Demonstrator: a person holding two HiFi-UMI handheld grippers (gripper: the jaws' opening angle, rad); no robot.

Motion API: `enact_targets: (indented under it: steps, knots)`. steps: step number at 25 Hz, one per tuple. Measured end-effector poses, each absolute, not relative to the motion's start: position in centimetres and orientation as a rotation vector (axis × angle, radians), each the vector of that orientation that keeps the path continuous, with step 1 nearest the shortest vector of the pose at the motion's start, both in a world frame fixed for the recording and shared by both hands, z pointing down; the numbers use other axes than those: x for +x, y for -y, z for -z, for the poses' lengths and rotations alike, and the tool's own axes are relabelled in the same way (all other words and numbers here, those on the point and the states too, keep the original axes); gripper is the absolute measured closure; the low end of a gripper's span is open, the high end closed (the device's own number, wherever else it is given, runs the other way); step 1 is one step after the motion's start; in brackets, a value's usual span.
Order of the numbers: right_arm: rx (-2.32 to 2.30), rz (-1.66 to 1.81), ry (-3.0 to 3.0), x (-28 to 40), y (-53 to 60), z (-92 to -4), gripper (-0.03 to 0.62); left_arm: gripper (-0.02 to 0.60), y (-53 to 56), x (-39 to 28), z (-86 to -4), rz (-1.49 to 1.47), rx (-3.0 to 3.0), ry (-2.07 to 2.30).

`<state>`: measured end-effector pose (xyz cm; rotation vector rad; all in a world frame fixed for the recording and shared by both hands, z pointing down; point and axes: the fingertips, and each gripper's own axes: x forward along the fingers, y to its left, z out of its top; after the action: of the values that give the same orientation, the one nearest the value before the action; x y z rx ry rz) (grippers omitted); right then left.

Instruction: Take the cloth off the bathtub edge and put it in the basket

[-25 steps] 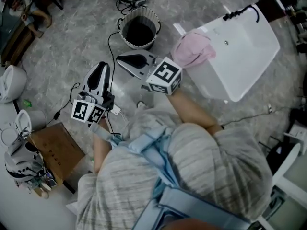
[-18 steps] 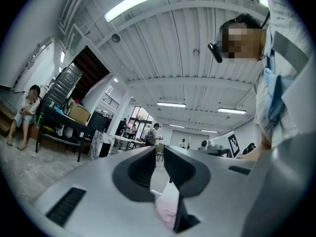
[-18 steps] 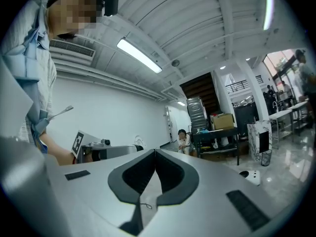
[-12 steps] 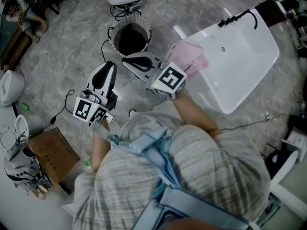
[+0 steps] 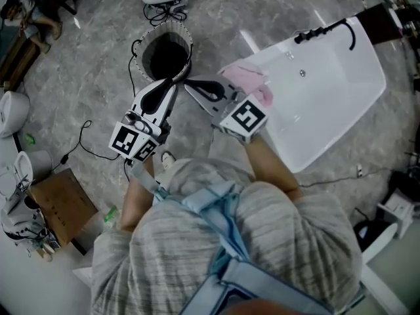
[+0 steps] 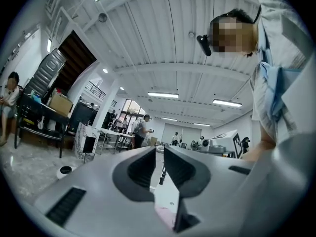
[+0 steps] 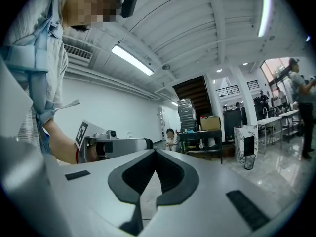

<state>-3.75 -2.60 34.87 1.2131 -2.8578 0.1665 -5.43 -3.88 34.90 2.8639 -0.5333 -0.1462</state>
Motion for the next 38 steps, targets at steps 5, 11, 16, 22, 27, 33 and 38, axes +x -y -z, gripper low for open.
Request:
enact_targets:
  steps: [5,11,16,22,27,33,38]
  knots:
    - [1.228,-0.204,2.846,2.1,3.3,-36.3,0.591,0.526,4.5,0.3,-36.6,0.088,2.849,0.521]
    - [1.254,-0.267,2.842,9.3,3.4,-38.3,0.591,0.526,4.7,7.1,-39.0,-0.04,2.882,0.474]
    - [1.342,-0.299,2.775,14.9,3.4,-40.8,0.588,0.526,4.8,11.4,-42.2,-0.245,2.952,0.408]
    - [1.384,-0.295,2.636,20.3,2.4,-45.2,0.574,0.526,4.3,15.7,-46.3,-0.399,2.995,0.208]
    - [1.42,-0.277,2.547,22.7,0.8,-47.2,0.559,0.525,3.0,18.1,-48.8,-0.464,3.049,0.057]
    - [1.421,-0.306,2.434,25.2,-1.3,-50.8,0.512,0.507,1.1,20.8,-52.2,-0.551,3.064,-0.098]
    - [1.385,-0.423,2.3,27.2,-3.3,-56.3,0.434,0.412,-0.3,22.2,-56.7,-0.74,3.071,-0.238]
